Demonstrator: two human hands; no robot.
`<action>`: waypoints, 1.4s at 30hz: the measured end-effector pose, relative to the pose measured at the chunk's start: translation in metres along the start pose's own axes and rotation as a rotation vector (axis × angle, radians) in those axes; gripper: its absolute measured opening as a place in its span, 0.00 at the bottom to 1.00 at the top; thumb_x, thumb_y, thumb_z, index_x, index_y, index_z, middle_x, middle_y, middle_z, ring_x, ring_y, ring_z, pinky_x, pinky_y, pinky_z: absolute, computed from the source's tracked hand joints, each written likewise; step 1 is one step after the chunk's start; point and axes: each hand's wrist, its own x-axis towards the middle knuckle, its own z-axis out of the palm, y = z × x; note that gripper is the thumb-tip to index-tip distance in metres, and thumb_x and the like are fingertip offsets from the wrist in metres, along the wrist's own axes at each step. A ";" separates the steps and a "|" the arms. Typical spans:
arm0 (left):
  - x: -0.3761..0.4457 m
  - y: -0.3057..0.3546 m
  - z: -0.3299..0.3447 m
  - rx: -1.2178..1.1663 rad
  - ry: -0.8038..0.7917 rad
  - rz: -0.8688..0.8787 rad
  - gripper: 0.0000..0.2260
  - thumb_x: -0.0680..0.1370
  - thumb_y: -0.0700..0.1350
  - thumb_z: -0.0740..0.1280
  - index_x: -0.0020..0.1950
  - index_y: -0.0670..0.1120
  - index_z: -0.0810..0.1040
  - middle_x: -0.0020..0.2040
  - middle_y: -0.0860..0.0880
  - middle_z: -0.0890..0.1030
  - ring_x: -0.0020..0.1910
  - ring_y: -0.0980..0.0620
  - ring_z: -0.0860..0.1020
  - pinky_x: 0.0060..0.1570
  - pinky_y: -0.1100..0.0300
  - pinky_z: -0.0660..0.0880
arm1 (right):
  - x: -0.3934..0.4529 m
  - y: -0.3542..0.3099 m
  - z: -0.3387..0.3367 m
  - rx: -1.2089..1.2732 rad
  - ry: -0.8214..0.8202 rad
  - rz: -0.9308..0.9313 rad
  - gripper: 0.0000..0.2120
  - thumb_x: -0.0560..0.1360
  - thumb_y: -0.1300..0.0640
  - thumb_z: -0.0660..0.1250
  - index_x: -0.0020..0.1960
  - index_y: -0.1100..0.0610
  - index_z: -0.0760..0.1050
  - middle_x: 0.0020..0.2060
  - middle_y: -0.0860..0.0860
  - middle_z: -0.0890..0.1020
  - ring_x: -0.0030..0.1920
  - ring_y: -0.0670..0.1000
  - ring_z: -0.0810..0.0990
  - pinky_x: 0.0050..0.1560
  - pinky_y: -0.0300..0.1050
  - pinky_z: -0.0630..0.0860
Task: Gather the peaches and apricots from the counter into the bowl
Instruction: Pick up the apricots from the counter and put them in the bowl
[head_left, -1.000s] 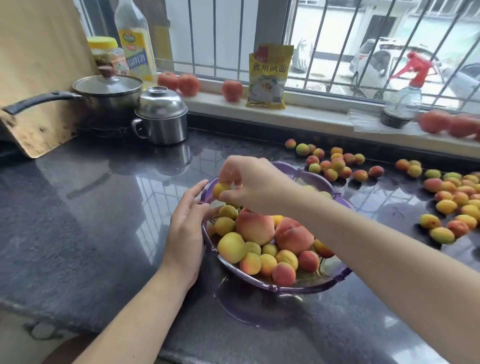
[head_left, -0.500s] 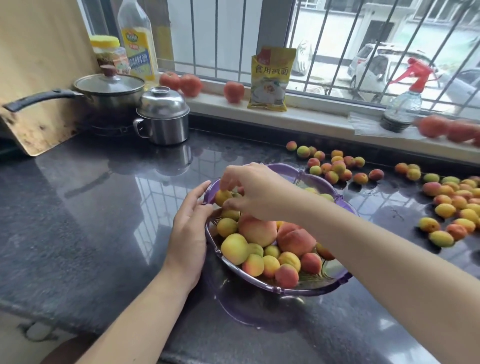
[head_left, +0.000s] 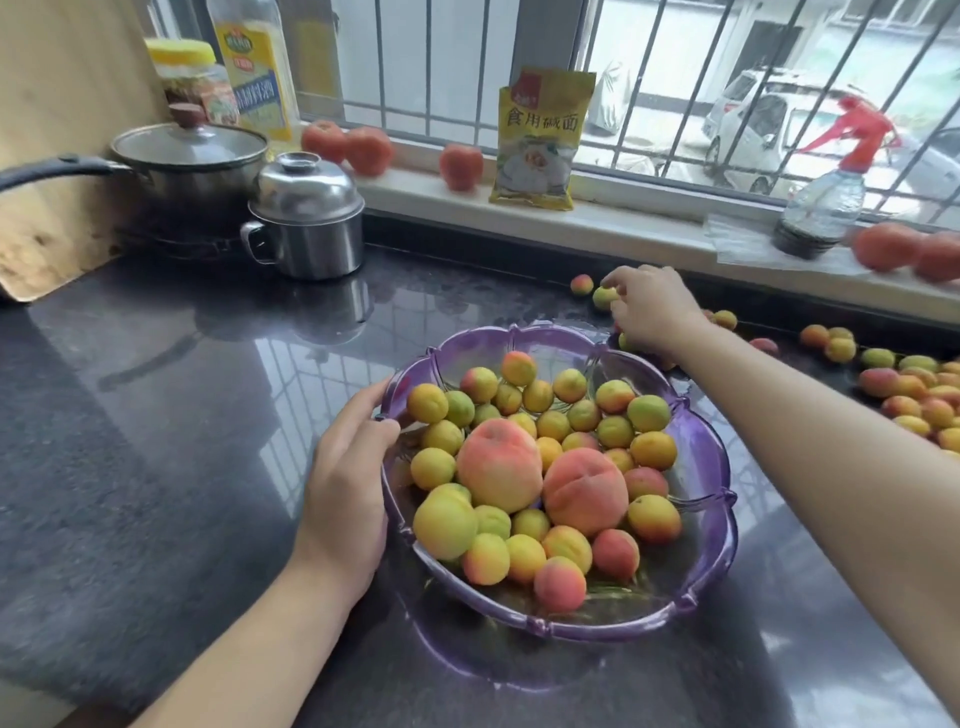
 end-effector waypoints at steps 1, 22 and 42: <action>0.000 0.000 0.000 -0.010 -0.004 -0.002 0.18 0.77 0.45 0.60 0.57 0.55 0.88 0.59 0.45 0.87 0.63 0.42 0.83 0.70 0.37 0.75 | 0.008 -0.003 0.002 -0.041 -0.017 -0.022 0.20 0.80 0.57 0.59 0.71 0.51 0.73 0.64 0.58 0.78 0.65 0.63 0.71 0.66 0.59 0.71; -0.001 0.000 0.001 -0.056 -0.021 0.023 0.18 0.77 0.43 0.60 0.59 0.49 0.87 0.60 0.41 0.86 0.64 0.39 0.83 0.66 0.42 0.76 | 0.058 -0.017 0.030 -0.310 0.016 -0.264 0.08 0.82 0.56 0.61 0.61 0.54 0.70 0.53 0.58 0.81 0.55 0.61 0.75 0.50 0.55 0.69; -0.004 0.003 0.003 0.004 0.007 -0.003 0.16 0.78 0.46 0.61 0.55 0.53 0.88 0.56 0.44 0.87 0.60 0.41 0.84 0.67 0.37 0.76 | -0.104 -0.075 -0.091 0.717 -0.120 -0.214 0.15 0.83 0.58 0.64 0.68 0.49 0.79 0.58 0.53 0.79 0.53 0.53 0.84 0.53 0.47 0.82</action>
